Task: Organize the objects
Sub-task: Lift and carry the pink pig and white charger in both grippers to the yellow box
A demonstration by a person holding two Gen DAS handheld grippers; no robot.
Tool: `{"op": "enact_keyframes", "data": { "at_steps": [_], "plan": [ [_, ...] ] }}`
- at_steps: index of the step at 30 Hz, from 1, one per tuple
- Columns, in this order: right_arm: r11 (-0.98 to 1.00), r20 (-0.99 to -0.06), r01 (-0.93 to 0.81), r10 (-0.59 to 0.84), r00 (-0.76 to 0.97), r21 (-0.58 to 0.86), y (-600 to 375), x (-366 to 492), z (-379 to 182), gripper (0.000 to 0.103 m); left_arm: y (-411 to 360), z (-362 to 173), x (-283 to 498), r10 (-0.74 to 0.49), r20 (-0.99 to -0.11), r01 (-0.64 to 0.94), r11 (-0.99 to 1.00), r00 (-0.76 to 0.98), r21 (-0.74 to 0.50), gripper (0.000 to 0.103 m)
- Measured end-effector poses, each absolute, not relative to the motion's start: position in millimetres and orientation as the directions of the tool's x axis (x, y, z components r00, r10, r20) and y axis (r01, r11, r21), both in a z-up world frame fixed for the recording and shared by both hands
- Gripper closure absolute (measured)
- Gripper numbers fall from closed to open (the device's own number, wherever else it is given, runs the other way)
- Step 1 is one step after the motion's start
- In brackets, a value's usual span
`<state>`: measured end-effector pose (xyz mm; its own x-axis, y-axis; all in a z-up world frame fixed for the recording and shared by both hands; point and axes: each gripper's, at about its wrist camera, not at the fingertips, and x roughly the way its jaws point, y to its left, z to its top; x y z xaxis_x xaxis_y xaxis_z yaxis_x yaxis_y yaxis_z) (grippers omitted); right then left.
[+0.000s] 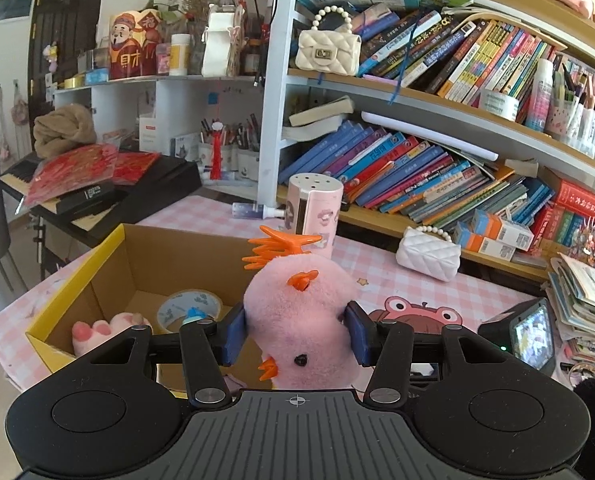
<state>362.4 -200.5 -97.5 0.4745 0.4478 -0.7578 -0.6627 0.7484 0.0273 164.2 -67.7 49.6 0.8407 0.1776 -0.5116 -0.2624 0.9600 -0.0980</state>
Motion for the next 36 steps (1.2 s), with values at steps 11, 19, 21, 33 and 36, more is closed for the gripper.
{"op": "enact_keyframes", "data": {
  "at_steps": [11, 19, 21, 33, 36],
  "plan": [
    [0.831, -0.706, -0.534, 0.47, 0.531, 0.152, -227, 309, -44, 0.079, -55, 47, 148, 0.108, -0.491, -0.201, 0.97, 0.864, -0.14, 0.053],
    [0.86, -0.659, -0.461, 0.479, 0.58, 0.22, -228, 246, -3, 0.079, -36, 45, 127, 0.045, -0.479, -0.142, 0.976, 0.877, -0.167, 0.053],
    [0.862, -0.652, -0.459, 0.476, 0.591, 0.213, -225, 232, 1, 0.079, -31, 44, 121, 0.033, -0.477, -0.128, 0.977, 0.878, -0.169, 0.053],
    [0.875, -0.678, -0.447, 0.443, 0.586, 0.186, -188, 163, -2, 0.079, 7, 33, 78, -0.011, -0.512, -0.096, 0.979, 0.859, -0.182, 0.053],
    [0.876, -0.695, -0.45, 0.433, 0.575, 0.173, -178, 147, -6, 0.079, 15, 26, 66, -0.013, -0.532, -0.102, 0.977, 0.846, -0.186, 0.053]
  ]
}}
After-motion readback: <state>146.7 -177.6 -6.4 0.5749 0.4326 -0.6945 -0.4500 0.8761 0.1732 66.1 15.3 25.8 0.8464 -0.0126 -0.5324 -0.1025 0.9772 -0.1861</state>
